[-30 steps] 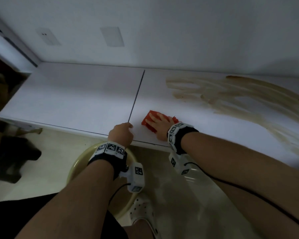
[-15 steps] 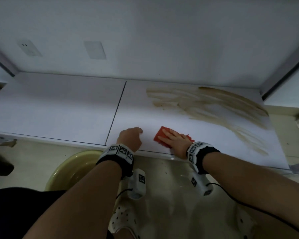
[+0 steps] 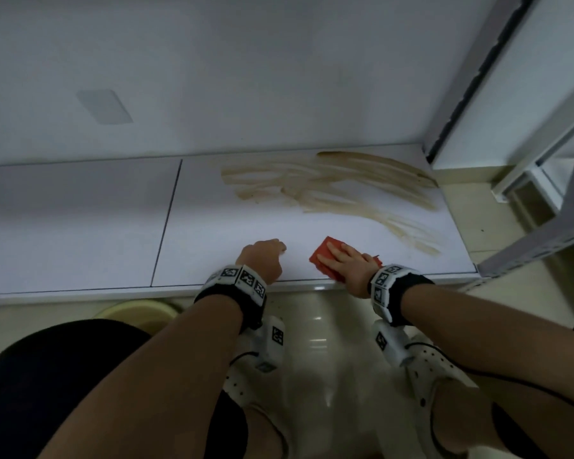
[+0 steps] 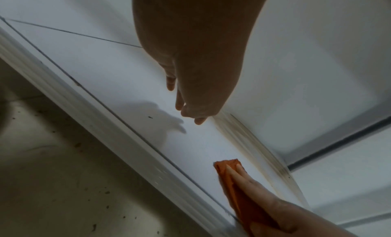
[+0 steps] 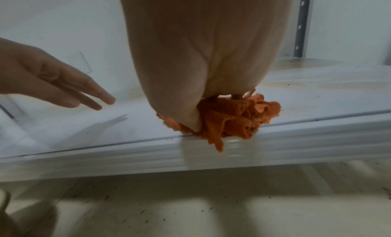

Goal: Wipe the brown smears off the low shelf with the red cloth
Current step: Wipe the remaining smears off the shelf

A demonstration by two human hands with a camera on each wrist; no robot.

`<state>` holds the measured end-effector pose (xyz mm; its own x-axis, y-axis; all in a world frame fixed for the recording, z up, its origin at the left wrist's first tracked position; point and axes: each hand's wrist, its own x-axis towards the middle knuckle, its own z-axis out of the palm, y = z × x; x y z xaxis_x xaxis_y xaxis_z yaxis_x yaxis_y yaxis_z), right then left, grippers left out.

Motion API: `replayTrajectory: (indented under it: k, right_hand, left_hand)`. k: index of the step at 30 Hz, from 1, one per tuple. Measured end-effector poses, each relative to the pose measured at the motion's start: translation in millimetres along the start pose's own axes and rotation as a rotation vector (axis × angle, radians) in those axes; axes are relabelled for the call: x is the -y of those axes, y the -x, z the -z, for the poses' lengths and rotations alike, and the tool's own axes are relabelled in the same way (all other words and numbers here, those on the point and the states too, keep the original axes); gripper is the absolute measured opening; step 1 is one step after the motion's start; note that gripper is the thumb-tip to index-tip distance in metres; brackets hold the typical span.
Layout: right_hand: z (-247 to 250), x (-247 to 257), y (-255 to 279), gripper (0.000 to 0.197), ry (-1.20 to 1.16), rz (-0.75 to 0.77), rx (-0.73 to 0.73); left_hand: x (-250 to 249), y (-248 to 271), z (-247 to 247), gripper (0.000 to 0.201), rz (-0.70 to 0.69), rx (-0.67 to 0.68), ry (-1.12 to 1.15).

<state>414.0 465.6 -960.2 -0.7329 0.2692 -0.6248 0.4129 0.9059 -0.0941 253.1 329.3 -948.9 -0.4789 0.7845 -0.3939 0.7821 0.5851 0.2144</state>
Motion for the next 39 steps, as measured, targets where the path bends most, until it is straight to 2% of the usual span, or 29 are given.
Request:
replayTrajectory:
  k: [3,8,14,16,18,22,26,28,33,35,37,39]
  right_hand:
    - [-1.8,2.2,-4.7,0.073,0.053,0.046,0.005]
    - [-2.7,-14.1,-8.1,0.076,0.028,0.064,-0.041]
    - [-4.4,-79.8,10.5,0.080,-0.251,-0.238,-0.110]
    - [-7.9,-89.3,21.6,0.078,-0.272,-0.306,-0.107]
    - [-11.4,-80.8,24.9,0.077,-0.226,-0.268,-0.120]
    - [-15.2,-38.7,1.1,0.076,-0.047,0.001,-0.134]
    - [-2.1,-33.7,-21.4,0.071,-0.028,0.075,-0.118]
    - [2.4,-48.6,-19.7,0.072,-0.079,0.036,-0.116]
    - [-3.6,-100.0,12.6,0.080,-0.304,-0.249,-0.149]
    - [-10.3,-105.2,26.2,0.078,-0.349,-0.322,-0.132]
    - [-17.3,-94.8,31.9,0.074,-0.310,-0.314,-0.120]
    - [-21.4,-76.0,28.3,0.072,-0.236,-0.197,-0.129]
  left_hand:
    - [-13.5,-4.3,0.0,0.045,0.010,0.024,-0.039]
    - [-28.0,-15.9,-1.5,0.047,0.017,0.156,-0.155]
    - [-37.7,-22.8,-2.2,0.051,0.034,0.169,-0.185]
    - [-40.6,-24.5,-3.4,0.054,0.043,0.173,-0.187]
    - [-45.9,-25.4,-3.1,0.056,0.067,0.183,-0.196]
    - [-58.6,-26.9,-2.4,0.049,0.097,0.162,-0.232]
    - [-60.3,-24.1,0.7,0.050,0.112,0.190,-0.234]
    - [-59.1,-22.8,5.2,0.051,0.103,0.206,-0.239]
    - [-60.3,-27.6,6.1,0.048,0.060,0.203,-0.203]
    - [-62.5,-30.1,2.8,0.052,0.039,0.198,-0.174]
    - [-66.0,-31.6,-3.4,0.053,0.014,0.202,-0.172]
    - [-70.7,-32.4,-9.8,0.047,-0.021,0.187,-0.203]
